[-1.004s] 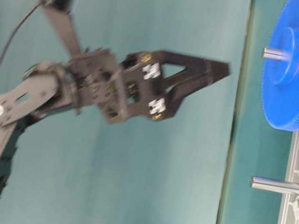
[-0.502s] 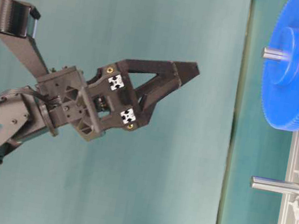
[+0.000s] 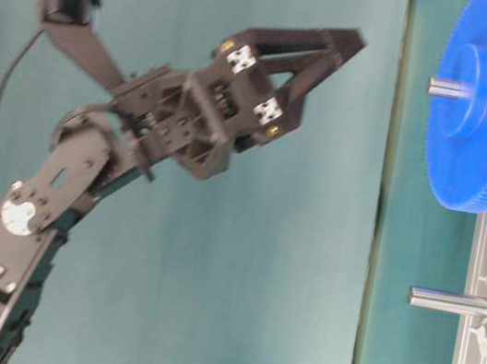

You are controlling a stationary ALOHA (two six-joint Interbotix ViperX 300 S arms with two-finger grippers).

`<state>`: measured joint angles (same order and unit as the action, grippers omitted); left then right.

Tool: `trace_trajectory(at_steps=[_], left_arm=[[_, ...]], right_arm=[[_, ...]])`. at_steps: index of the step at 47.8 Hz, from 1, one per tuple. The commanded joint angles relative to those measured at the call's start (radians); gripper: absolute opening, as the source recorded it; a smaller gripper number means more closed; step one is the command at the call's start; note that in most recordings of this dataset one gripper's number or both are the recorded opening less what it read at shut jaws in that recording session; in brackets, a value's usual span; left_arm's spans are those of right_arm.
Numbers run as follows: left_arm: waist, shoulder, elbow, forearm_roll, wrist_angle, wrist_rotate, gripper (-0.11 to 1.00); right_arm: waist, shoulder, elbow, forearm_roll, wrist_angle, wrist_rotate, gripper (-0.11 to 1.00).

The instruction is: Insert the large gear onto the shaft.

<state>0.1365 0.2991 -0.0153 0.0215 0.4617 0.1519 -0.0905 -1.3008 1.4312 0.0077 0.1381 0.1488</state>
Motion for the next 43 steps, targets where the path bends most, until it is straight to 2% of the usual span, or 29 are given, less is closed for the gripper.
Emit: trace_trajectory(at_steps=[1, 9, 19, 43], left_arm=[[-0.006, -0.038, -0.021, 0.0, -0.011, -0.011, 0.9], [-0.009, -0.087, 0.025, -0.002, -0.018, -0.114, 0.9], [-0.008, -0.15, 0.123, 0.0, -0.126, -0.222, 0.89], [-0.011, -0.39, 0.383, 0.0, -0.19, -0.236, 0.89]], right_arm=[[-0.003, 0.008, -0.009, 0.0, -0.009, 0.008, 0.1], [-0.003, 0.008, -0.009, 0.0, -0.009, 0.008, 0.1], [-0.002, 0.009, -0.008, 0.0, -0.012, 0.008, 0.1], [-0.003, 0.008, -0.009, 0.0, -0.012, 0.008, 0.1]])
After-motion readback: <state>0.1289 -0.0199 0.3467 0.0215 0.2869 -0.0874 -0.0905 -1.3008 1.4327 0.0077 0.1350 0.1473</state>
